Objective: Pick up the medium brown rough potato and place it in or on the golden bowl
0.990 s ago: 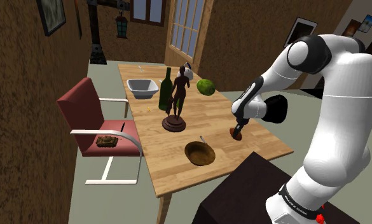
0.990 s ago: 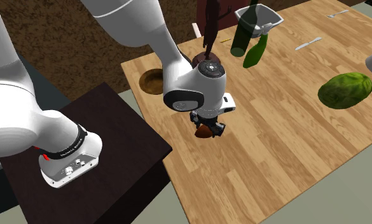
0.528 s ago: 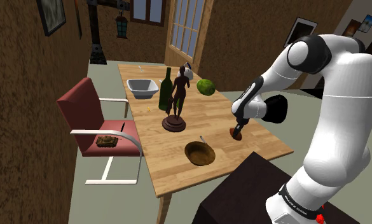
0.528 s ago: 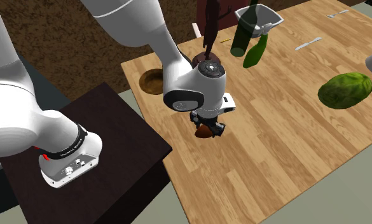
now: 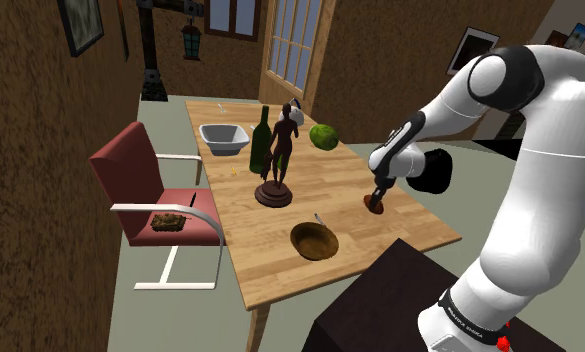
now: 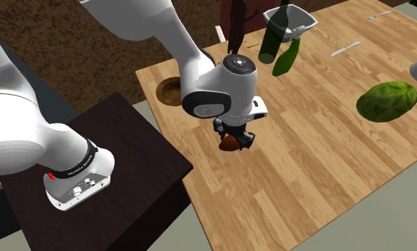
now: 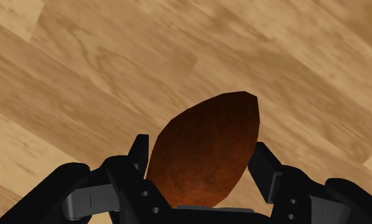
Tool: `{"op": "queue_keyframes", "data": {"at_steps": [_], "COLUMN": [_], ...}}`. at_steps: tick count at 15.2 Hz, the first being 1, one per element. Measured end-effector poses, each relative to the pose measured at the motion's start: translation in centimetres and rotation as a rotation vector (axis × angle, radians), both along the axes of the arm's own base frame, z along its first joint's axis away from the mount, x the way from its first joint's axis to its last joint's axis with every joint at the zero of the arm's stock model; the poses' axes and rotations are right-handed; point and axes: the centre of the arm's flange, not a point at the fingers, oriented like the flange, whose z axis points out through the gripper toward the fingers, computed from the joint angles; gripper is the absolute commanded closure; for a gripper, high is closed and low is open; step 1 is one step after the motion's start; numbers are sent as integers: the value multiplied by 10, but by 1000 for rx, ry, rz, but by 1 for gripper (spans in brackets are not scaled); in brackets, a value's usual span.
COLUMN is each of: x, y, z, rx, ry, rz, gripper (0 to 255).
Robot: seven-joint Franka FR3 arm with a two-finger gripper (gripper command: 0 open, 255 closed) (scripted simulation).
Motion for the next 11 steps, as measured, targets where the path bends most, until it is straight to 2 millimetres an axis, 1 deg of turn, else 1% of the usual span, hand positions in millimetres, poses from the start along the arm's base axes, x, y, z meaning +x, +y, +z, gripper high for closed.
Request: {"op": "queue_keyframes", "data": {"at_steps": [11], "x": [0], "y": [0], "z": [57], "rx": [0], "ry": [0], "rz": [0], "gripper": [255]}}
